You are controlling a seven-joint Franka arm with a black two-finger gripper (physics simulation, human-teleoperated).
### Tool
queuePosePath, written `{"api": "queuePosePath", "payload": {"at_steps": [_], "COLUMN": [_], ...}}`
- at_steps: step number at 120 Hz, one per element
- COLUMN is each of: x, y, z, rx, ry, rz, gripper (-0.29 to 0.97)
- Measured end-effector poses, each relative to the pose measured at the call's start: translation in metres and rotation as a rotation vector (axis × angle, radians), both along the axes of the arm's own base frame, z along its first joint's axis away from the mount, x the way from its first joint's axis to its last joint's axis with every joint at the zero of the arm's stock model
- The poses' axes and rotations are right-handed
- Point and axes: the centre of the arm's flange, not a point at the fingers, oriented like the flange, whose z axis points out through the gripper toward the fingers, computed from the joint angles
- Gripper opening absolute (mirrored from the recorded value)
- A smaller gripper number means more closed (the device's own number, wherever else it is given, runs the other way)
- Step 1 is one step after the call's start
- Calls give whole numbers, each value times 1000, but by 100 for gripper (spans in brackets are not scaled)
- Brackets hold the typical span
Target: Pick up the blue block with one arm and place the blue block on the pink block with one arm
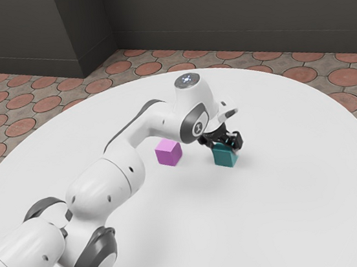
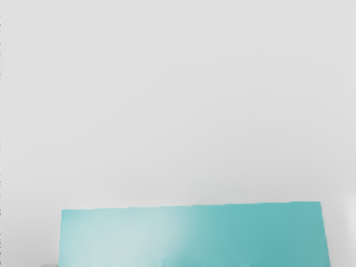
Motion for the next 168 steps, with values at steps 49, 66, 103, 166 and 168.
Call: {"api": "queuePosePath", "payload": {"at_steps": [49,66,103,166,168], "x": [1,6,-13,-73,-75], "y": [2,15,59,129,128], "z": [8,66,155,136,136], "rx": [16,62,93,132,133], "ry": [-8,-48,59,-34,-43], "rz": [9,30,146,138,130], "gripper": [32,31,30,29,29]}}
